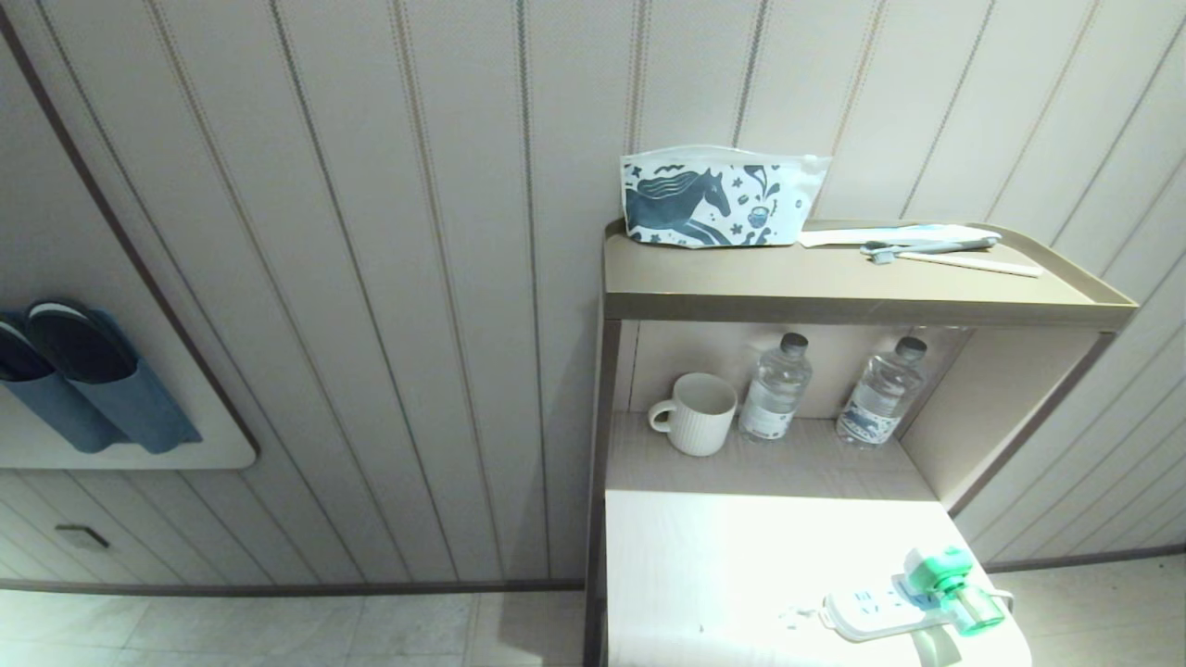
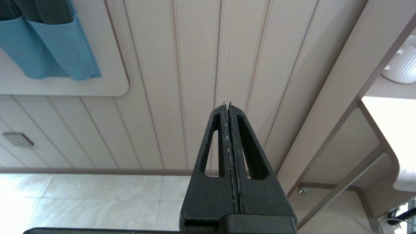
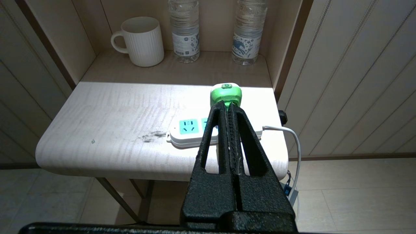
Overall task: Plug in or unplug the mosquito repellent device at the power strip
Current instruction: Hold the socket with your left hand and unplug it with your right hand
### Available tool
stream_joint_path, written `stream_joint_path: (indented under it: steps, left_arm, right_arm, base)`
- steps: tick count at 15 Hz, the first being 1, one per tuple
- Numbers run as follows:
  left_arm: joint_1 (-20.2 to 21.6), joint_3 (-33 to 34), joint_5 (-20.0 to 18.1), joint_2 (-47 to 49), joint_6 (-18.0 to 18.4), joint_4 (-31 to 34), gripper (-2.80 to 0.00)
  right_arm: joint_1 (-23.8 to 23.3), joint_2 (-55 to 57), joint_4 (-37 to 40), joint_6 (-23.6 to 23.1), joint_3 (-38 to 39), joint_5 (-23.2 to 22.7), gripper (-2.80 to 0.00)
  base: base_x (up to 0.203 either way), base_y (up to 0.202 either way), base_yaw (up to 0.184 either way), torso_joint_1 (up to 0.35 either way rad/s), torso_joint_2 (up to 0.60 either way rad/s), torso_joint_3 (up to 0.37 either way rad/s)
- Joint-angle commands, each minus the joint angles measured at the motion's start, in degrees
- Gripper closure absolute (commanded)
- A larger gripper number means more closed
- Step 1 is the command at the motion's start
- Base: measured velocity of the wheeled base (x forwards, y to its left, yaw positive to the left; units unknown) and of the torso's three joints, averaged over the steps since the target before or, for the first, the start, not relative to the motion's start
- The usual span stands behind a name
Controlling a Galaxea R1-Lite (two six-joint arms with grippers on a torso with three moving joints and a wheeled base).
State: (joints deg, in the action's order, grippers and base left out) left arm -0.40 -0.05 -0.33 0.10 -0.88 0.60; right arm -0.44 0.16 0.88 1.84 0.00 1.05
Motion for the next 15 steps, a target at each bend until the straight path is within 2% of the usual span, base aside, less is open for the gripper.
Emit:
stream_joint_path:
  steps: [1,10,15]
  left_arm:
    - [0.0,0.0,0.0,0.0,0.0,0.0,0.0]
    - [0.0,0.0,0.0,0.0,0.0,0.0,0.0]
    - [0.0,0.0,0.0,0.0,0.0,0.0,0.0]
  right_arm:
    - [0.0,0.1,0.0,0.0,0.0,0.0,0.0]
    - [0.0,0.1,0.0,0.0,0.0,0.0,0.0]
    - [0.0,0.1,0.0,0.0,0.0,0.0,0.0]
  base:
    - [0.0,0.0,0.0,0.0,0.0,0.0]
    - [0.0,0.0,0.0,0.0,0.0,0.0]
    - [0.0,-0.172,-0.004,0.004,0.0,0.002]
